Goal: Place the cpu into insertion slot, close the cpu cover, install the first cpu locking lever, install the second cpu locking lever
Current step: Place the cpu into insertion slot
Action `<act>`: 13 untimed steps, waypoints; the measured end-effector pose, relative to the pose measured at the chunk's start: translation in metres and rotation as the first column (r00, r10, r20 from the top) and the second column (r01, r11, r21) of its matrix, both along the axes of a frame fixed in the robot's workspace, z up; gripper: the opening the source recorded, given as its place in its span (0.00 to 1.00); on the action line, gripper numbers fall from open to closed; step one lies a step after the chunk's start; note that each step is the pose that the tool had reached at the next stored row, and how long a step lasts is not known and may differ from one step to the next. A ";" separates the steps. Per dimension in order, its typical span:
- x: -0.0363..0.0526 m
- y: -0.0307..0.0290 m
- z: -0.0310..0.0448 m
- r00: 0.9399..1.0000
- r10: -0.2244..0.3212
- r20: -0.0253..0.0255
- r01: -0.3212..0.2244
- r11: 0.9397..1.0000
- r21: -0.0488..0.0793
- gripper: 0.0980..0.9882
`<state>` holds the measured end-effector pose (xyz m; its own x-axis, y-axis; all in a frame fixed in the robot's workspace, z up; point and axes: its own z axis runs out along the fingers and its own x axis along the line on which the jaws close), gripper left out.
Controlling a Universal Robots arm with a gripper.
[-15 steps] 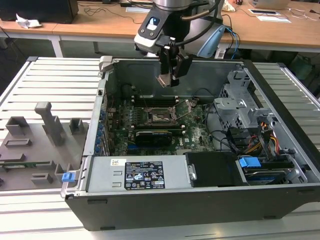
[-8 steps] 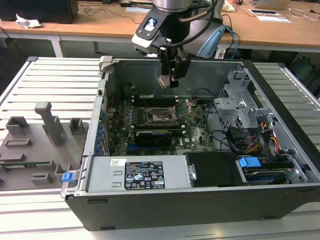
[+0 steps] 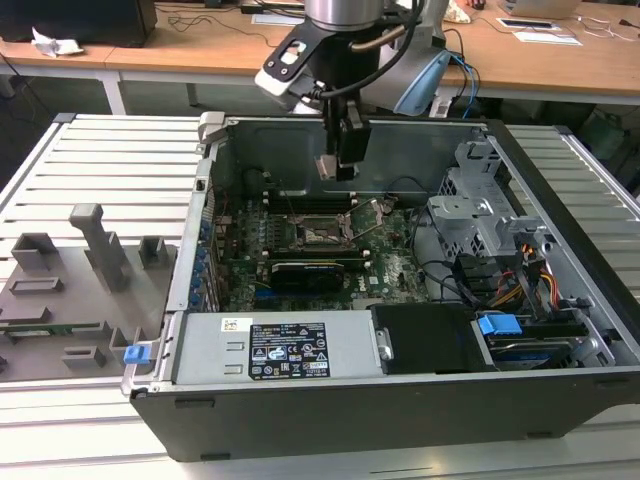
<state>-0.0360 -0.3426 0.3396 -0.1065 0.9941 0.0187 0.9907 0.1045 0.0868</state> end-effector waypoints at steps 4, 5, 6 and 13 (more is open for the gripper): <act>0.0000 0.0000 -0.0025 0.996 -0.091 0.000 0.091 0.996 0.000 0.49; 0.0000 0.0000 -0.0032 0.993 -0.115 0.000 0.115 0.993 0.000 0.49; -0.0001 0.0000 -0.0045 0.990 -0.140 0.000 0.140 0.990 0.000 0.49; -0.0004 0.0000 -0.0135 0.990 -0.143 0.000 0.143 0.990 0.000 0.49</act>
<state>-0.0364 -0.3426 0.3261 0.0364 0.9992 0.0185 0.9955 -0.0378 0.0868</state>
